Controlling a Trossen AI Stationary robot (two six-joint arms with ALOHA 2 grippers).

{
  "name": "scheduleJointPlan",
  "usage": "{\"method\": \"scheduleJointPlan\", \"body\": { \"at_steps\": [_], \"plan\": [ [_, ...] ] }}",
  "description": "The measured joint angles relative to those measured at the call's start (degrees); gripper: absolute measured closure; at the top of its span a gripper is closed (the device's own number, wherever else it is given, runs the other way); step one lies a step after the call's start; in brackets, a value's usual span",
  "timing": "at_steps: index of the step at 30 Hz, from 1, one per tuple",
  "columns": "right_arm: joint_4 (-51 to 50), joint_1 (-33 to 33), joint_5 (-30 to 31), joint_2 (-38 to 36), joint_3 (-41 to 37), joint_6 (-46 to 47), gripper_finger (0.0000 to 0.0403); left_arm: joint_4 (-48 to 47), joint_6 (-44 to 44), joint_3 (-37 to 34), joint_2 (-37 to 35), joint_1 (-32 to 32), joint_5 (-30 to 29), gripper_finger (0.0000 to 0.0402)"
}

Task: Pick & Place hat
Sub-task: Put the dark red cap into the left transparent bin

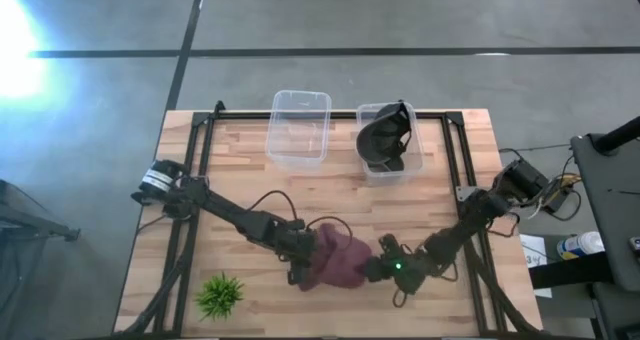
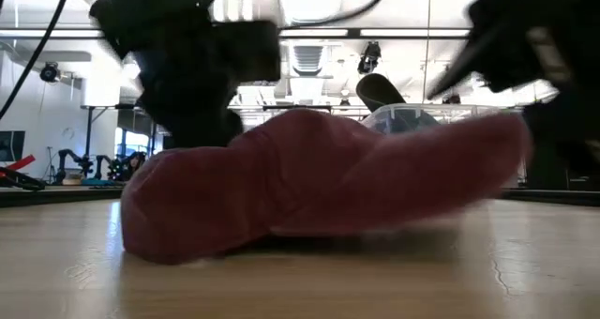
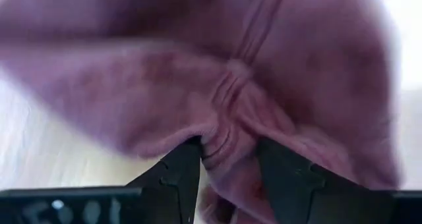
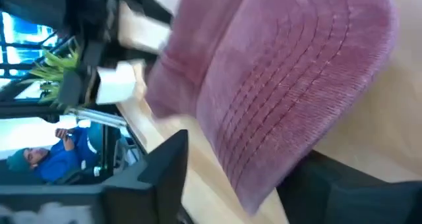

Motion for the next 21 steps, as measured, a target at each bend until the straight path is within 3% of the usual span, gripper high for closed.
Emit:
{"method": "scheduleJointPlan", "body": {
  "at_steps": [4,9,16,21],
  "plan": [
    [1.7,-5.1,-3.4,-2.8,0.0,-8.3,0.0284,-1.2,0.2,4.5,-1.1,-0.1,-3.9,0.0255],
    [1.6,-10.6,-6.6,-9.2,0.0,-20.2,0.0380,-11.2,2.7,11.4,-5.2,-0.5,-14.8,0.0255],
    [1.4,-17.3,-8.3,-22.1,1.2,-34.2,0.0388,-28.2,2.3,25.3,-15.3,-2.9,-30.4,0.0255],
    [-6.4,-24.8,-5.7,-26.6,8.5,-46.5,0.0389,-34.3,3.6,32.5,-22.5,-8.4,-53.6,0.0255]
  ]
}}
